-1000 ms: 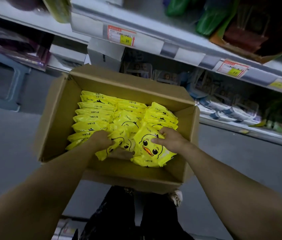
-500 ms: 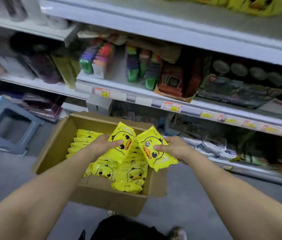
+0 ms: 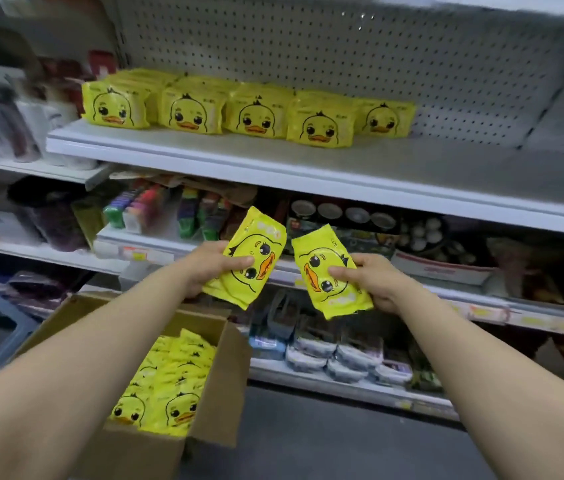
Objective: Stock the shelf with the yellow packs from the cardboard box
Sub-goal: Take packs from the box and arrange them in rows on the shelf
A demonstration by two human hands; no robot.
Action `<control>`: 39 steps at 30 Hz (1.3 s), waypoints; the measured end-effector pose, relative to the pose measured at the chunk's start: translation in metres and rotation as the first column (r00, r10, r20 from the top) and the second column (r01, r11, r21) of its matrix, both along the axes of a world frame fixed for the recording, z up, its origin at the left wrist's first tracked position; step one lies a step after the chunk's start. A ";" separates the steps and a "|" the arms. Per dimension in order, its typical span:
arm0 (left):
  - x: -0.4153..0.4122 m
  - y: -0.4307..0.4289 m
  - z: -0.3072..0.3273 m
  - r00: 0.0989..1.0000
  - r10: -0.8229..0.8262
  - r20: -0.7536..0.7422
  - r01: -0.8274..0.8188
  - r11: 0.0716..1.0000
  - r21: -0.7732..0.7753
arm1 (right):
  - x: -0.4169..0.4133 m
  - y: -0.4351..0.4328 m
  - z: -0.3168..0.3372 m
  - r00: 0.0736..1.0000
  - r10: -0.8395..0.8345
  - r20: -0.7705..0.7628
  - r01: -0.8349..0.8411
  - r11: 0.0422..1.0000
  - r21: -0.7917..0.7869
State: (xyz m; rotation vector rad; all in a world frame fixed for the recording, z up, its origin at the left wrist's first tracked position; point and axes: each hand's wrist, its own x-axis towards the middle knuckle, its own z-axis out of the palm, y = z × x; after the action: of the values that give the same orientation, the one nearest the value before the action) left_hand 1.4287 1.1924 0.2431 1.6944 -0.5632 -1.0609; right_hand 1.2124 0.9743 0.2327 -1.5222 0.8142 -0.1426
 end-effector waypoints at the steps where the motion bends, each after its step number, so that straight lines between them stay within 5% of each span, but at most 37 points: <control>1: -0.008 -0.010 0.009 1.000 0.003 0.008 -0.002 1.000 -0.010 | -0.008 -0.009 0.008 1.000 -0.016 0.026 0.016 1.000 0.008; 10: -0.020 -0.122 0.095 0.984 -0.026 0.177 0.014 0.998 0.068 | -0.044 -0.091 0.084 0.977 -0.113 0.178 0.119 0.993 -0.020; 19: 0.022 -0.279 0.142 0.917 -0.154 0.369 0.133 0.988 0.083 | -0.042 -0.188 0.151 0.978 -0.105 0.180 0.157 0.938 -0.310; 21: 0.025 -0.312 0.153 0.852 -0.214 0.477 0.191 0.977 0.098 | -0.039 -0.210 0.164 0.985 -0.092 0.143 0.144 0.899 -0.414; 24: 0.032 -0.353 0.170 0.636 -0.317 0.703 0.221 0.948 0.227 | -0.036 -0.237 0.181 0.996 -0.084 -0.008 0.060 0.764 -0.642; 28: 0.047 -0.411 0.184 0.479 -0.405 0.779 0.274 0.912 0.306 | -0.027 -0.263 0.196 0.944 -0.094 -0.317 -0.217 0.551 -0.806; 39: 0.084 -0.505 0.172 0.200 -0.465 0.863 0.386 0.846 0.367 | 0.003 -0.311 0.186 0.918 -0.085 -0.387 -0.261 0.605 -0.753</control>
State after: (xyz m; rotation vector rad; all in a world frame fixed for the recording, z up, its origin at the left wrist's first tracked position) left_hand 1.5129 0.6872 0.4149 2.1926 -1.8997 -0.2569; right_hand 1.2155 0.6633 0.4182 -2.5158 1.0559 -0.1373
